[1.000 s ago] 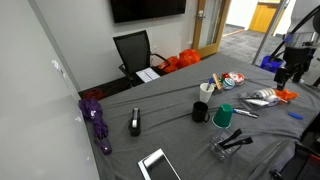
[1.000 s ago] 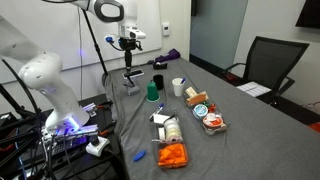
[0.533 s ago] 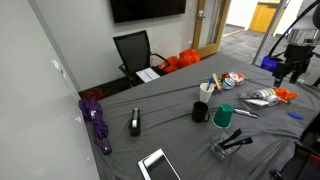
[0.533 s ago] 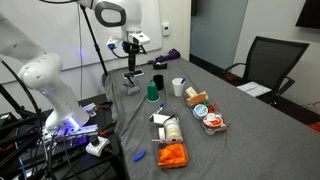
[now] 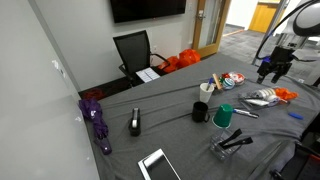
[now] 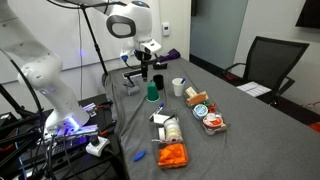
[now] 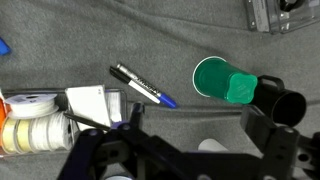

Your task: Turn the closest tray to the right

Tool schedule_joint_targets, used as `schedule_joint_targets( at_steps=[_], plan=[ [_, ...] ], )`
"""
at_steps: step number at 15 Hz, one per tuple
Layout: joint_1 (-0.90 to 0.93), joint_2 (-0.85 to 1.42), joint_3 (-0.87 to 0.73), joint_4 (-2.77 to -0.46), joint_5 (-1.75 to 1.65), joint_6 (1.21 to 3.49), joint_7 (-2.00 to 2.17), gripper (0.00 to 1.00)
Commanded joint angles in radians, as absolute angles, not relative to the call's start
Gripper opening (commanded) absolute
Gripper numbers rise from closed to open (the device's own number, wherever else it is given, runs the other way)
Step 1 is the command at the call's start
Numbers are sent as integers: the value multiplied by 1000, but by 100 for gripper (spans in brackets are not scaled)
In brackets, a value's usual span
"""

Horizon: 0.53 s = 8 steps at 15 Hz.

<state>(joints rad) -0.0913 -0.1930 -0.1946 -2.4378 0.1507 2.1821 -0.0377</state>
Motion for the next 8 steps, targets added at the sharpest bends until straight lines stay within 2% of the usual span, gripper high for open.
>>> schedule_joint_targets(
  at_steps=[1,8],
  plan=[
    [-106,-85,-194,-2389,180,2266,-94,100],
    [-110,67,-175,-2356,165,2427,-79,100]
  ],
)
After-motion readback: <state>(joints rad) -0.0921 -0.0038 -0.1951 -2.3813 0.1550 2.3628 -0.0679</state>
